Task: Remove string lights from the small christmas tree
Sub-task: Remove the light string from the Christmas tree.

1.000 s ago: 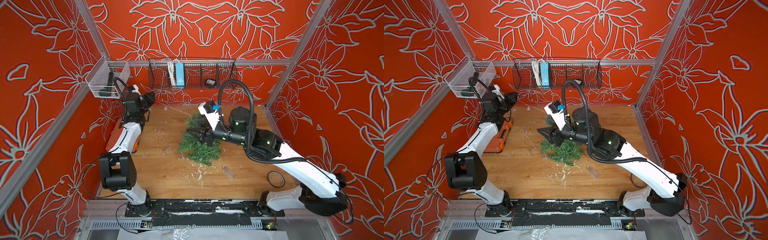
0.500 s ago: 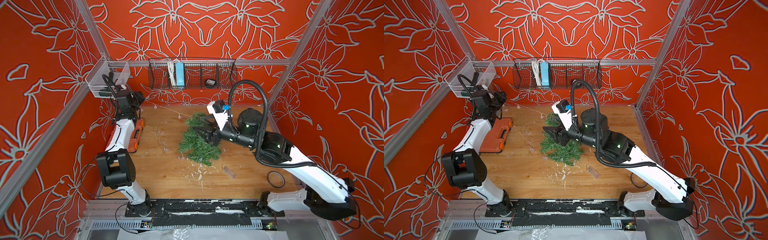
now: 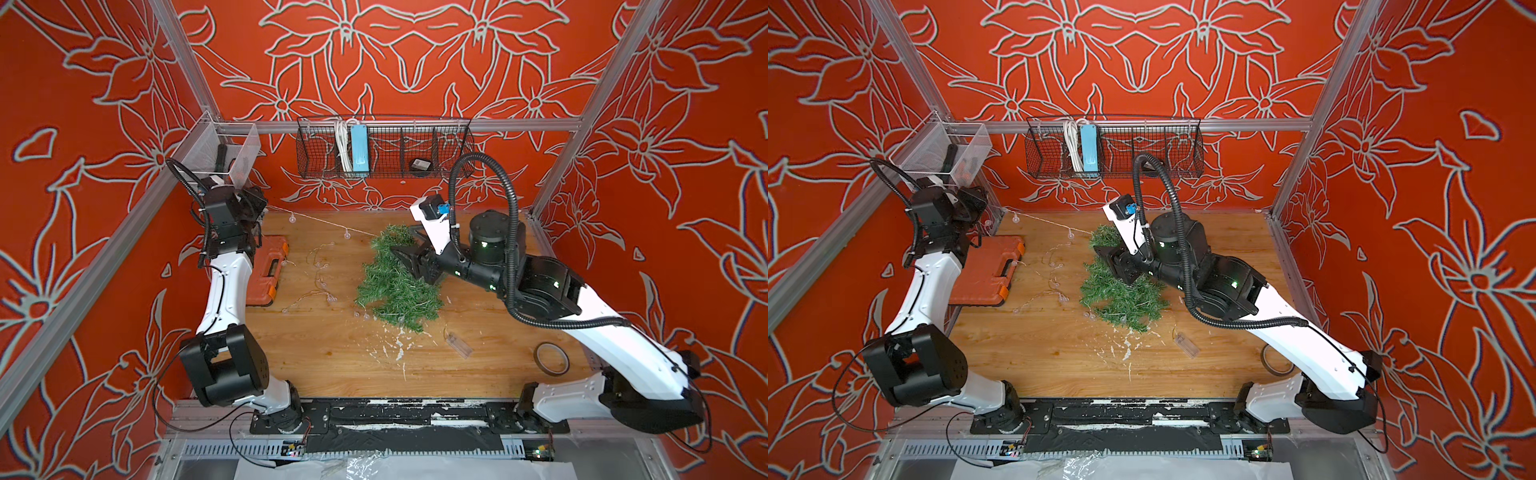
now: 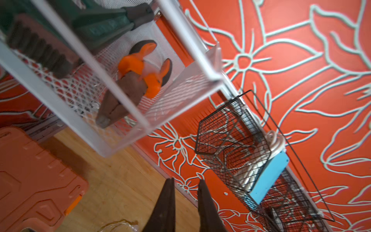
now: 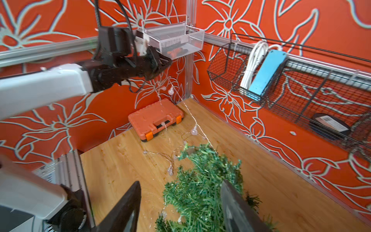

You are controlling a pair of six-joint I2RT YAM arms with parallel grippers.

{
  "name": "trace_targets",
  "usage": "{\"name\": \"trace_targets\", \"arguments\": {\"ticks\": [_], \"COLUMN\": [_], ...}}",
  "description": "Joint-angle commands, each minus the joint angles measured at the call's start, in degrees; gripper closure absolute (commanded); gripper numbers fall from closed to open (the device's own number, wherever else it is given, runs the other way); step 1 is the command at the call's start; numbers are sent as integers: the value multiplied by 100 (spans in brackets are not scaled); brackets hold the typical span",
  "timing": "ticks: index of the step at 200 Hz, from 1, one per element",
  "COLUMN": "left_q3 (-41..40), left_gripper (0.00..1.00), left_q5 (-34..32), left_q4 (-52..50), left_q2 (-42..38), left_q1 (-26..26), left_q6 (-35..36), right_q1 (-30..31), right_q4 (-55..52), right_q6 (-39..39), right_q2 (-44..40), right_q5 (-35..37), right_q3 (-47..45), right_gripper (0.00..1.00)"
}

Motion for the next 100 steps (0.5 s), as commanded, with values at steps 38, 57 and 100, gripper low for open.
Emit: {"name": "trace_targets", "arguments": {"ticks": [38,57,100], "left_q3": [1254,1430,707], "left_gripper": [100,100,100], "left_q5": [327,133,124], "left_q4": [-452,-794,-684], "left_q2": [-926,-1123,-1689], "left_q1": [15,13,80], "left_q6": [-158,-57,-107], "right_q1": [0,0,0], "right_q4": [-239,-341,-472], "right_q6": [-208,-250,-298], "right_q2": [31,53,37], "right_q5": [301,350,510], "right_q3": [199,298,247], "right_gripper": [36,35,35]}}
